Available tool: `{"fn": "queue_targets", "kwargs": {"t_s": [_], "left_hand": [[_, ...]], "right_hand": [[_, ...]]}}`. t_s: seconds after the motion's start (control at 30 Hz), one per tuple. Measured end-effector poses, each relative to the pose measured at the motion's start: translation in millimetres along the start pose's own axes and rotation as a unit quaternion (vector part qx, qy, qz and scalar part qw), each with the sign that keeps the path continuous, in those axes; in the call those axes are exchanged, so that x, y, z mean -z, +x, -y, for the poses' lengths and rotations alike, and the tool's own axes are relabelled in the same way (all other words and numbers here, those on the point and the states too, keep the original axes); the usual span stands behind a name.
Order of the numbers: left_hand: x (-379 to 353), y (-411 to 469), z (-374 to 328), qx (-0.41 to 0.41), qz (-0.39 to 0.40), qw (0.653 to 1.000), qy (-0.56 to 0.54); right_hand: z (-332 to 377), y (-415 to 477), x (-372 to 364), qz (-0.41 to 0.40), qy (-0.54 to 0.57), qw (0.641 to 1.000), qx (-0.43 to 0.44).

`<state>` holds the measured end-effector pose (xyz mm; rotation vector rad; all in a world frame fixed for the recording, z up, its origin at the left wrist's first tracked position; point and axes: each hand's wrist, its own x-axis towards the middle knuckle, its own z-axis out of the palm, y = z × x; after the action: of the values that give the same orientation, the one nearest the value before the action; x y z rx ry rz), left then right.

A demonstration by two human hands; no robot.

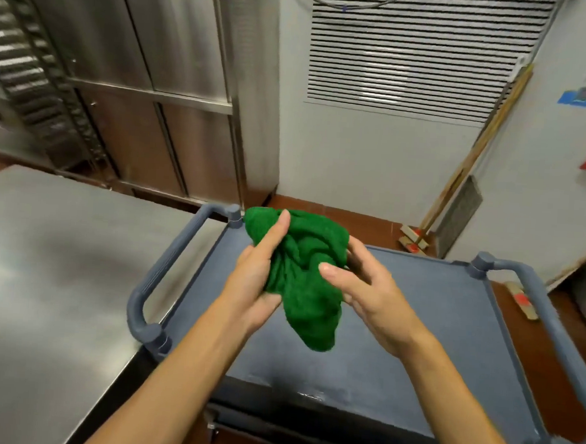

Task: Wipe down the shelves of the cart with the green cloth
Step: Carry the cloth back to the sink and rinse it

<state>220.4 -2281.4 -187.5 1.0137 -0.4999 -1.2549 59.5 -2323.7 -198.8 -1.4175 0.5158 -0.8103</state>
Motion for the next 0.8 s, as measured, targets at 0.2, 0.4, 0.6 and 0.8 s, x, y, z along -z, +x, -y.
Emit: {"fn": "queue_targets", "kwargs": {"t_s": [0.2, 0.4, 0.6, 0.8], "left_hand": [[28.0, -39.2, -1.9, -0.062, -0.057, 0.996, 0.029], [71.4, -95.3, -19.6, -0.122, -0.213, 0.964, 0.102], [129.8, -184.1, -31.3, -0.126, -0.356, 0.912, 0.163], [178.2, -274.2, -23.0, -0.141, -0.444, 0.865, 0.185]], "right_hand": [[-28.6, 25.5, -15.8, -0.023, -0.064, 0.998, 0.000], [-43.5, 38.2, -66.8, 0.035, -0.056, 0.997, 0.030], [-42.3, 42.5, -134.8, 0.097, -0.031, 0.992, 0.069], [-38.8, 7.7, -219.9, 0.201, -0.019, 0.974, 0.101]]}}
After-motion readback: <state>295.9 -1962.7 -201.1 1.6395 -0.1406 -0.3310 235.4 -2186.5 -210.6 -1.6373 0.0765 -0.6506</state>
